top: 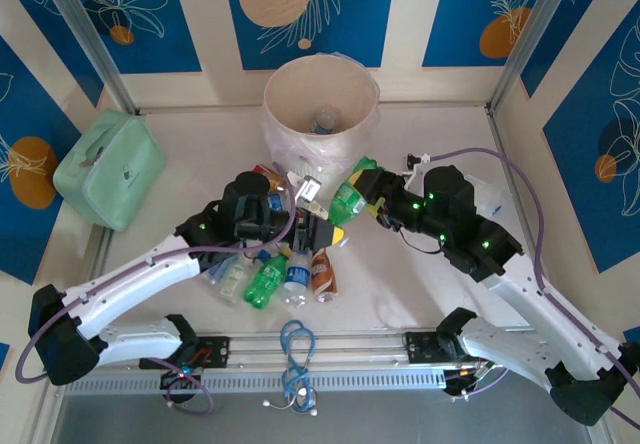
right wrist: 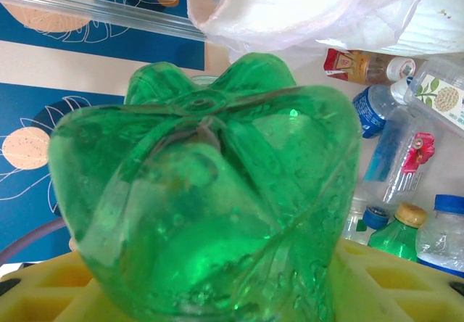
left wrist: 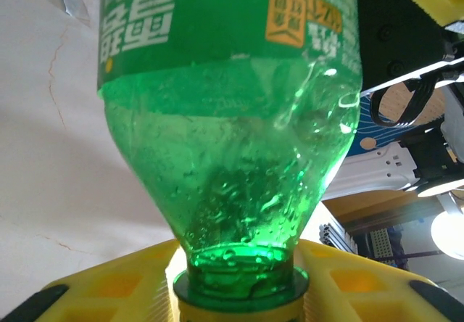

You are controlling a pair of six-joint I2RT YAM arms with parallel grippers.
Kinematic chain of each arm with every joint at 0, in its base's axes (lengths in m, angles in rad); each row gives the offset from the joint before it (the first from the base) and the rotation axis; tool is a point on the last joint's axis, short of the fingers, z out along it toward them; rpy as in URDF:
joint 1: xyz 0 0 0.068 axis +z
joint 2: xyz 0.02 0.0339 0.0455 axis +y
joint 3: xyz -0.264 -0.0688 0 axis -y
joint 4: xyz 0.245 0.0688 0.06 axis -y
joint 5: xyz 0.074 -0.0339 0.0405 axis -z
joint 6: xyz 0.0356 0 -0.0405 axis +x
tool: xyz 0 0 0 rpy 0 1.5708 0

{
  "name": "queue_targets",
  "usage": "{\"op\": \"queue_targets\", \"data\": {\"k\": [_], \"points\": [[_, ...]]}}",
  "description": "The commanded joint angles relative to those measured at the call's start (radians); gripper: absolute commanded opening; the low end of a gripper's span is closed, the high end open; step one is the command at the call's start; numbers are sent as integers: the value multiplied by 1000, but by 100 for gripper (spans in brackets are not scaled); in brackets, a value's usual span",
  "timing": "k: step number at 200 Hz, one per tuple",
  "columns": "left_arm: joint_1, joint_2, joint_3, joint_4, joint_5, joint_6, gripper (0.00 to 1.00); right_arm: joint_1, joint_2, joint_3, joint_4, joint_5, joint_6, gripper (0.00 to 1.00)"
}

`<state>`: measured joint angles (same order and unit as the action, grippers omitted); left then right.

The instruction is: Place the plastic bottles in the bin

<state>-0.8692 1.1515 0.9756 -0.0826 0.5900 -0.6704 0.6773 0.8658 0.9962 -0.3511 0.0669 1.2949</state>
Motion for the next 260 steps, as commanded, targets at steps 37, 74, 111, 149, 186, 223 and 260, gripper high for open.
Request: {"op": "queue_targets", "data": {"k": [37,74,111,149,186,223,260], "points": [[-8,-39,32,-28,-93,69,28,9,-16,-21,4,16,9,60],[-9,-55,41,-71,-135,103,20,-2,-44,-30,-26,38,11,71],[-7,-85,78,-159,-285,171,18,-38,-87,10,-195,93,-31,88],[1,-18,270,-304,-448,278,19,-103,-119,1,-366,70,-56,89],[26,185,600,-474,-663,338,20,-108,-126,-79,-370,4,-34,89],[83,446,958,-611,-724,327,20,-98,-144,-114,-365,10,-22,89],[130,677,1275,-750,-699,317,20,-97,-151,-110,-404,18,-35,89]]}}
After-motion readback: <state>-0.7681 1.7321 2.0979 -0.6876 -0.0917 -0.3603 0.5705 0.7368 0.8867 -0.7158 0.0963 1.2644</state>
